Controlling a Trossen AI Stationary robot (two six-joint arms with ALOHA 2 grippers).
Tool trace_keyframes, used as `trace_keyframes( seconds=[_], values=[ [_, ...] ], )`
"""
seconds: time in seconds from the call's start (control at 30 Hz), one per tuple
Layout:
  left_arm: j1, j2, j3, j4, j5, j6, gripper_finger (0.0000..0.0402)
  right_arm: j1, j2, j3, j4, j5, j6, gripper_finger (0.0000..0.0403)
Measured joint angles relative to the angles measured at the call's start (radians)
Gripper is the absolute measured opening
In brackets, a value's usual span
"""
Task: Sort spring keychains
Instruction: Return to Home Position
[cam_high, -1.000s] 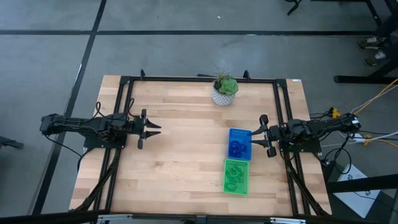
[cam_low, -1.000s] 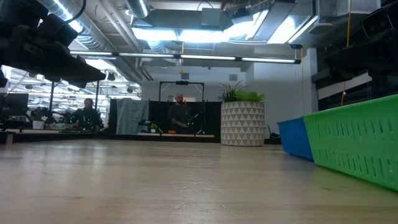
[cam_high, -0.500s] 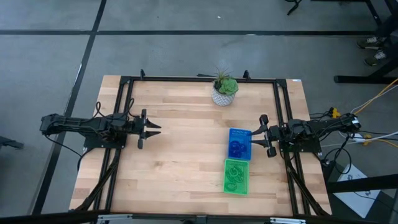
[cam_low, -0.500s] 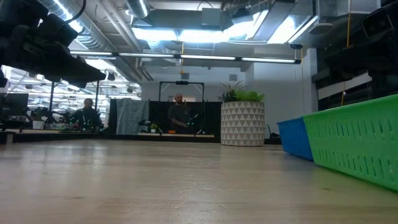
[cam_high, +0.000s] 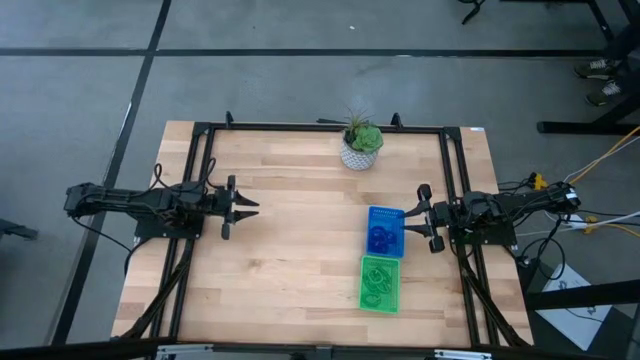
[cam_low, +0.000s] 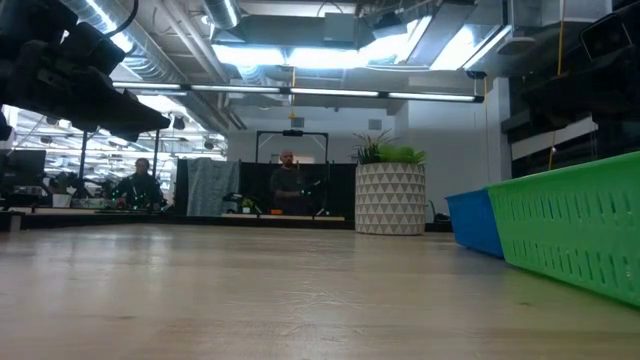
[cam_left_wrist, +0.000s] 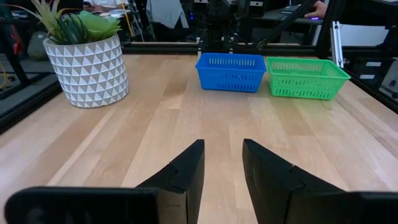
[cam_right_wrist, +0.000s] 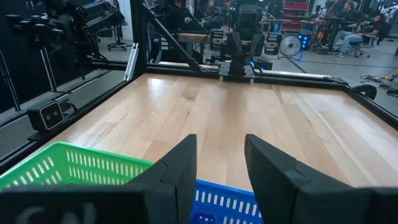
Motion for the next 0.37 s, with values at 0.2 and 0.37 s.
trace_keyframes(
  seconds=[0.2, 0.37],
  values=[
    [0.000, 0.000, 0.000, 0.000, 0.000, 0.000, 0.0109, 0.000, 0.000, 0.000, 0.000, 0.000, 0.000, 0.0136],
    [0.000, 0.000, 0.000, 0.000, 0.000, 0.000, 0.0108, 0.000, 0.000, 0.000, 0.000, 0.000, 0.000, 0.0136]
  ],
)
